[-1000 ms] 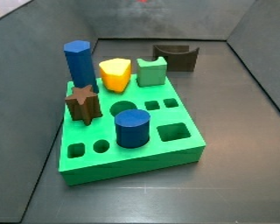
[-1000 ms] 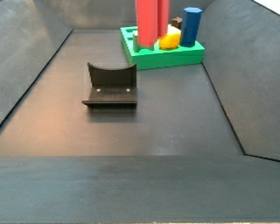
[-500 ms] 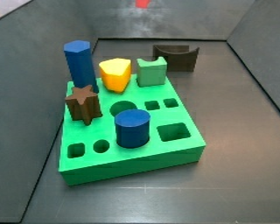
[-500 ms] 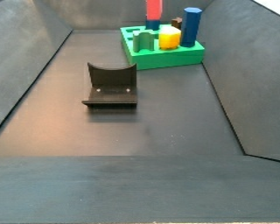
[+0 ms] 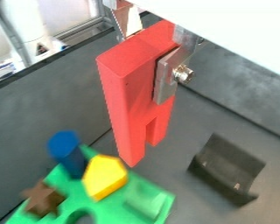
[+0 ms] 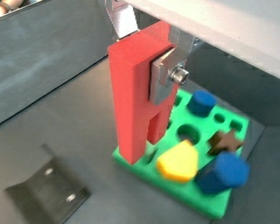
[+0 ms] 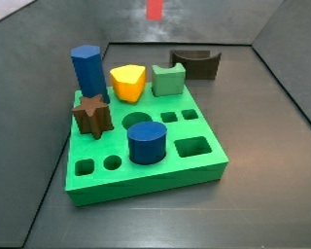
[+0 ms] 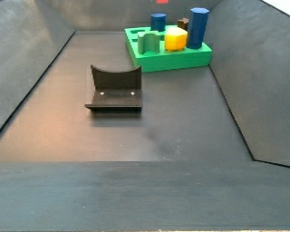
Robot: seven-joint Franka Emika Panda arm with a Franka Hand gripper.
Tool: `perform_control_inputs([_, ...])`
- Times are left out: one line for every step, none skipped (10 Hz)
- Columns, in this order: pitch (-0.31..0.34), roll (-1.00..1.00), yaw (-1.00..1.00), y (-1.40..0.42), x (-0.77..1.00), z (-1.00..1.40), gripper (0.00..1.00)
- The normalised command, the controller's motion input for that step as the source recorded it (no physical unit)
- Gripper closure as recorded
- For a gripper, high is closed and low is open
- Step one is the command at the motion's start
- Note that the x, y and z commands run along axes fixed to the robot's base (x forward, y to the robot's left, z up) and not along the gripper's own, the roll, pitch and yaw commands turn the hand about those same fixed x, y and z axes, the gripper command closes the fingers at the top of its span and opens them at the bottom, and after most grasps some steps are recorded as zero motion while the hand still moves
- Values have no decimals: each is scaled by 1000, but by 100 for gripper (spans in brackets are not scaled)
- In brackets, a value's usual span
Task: Pick up the double-square object. Move up. Move to above the board. Insert the double-square object.
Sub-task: Move to above the board, then insert the double-square object.
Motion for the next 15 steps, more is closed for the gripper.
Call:
perform_control_inputs([11, 8, 25, -1000, -133, 116, 100])
perform_control_inputs([22, 4, 16, -1000, -125, 125, 100])
perform_control_inputs([34, 8, 14, -1000, -115, 136, 100])
perform_control_inputs([57, 9, 8, -705, -57, 102, 100])
perform_control_inputs([73, 5, 8, -498, -16, 78, 100])
perform_control_inputs([91, 3, 8, -246, 24, 46, 100])
perform_control_inputs([-26, 0, -840, 0, 303, -160, 100])
perform_control_inputs([-23, 0, -740, 0, 437, -231, 100])
perform_control_inputs([-19, 0, -689, 0, 509, -231, 100])
perform_control_inputs([-13, 0, -677, 0, 526, -220, 100])
perform_control_inputs([-13, 0, -611, 0, 594, -223, 100])
perform_control_inputs([-4, 0, -637, 0, 563, -217, 100])
perform_control_inputs([-3, 0, -831, 0, 334, -214, 100])
perform_control_inputs([-17, 0, -1000, 0, 89, -223, 100])
perform_control_inputs([-19, 0, -1000, 0, 86, -226, 100])
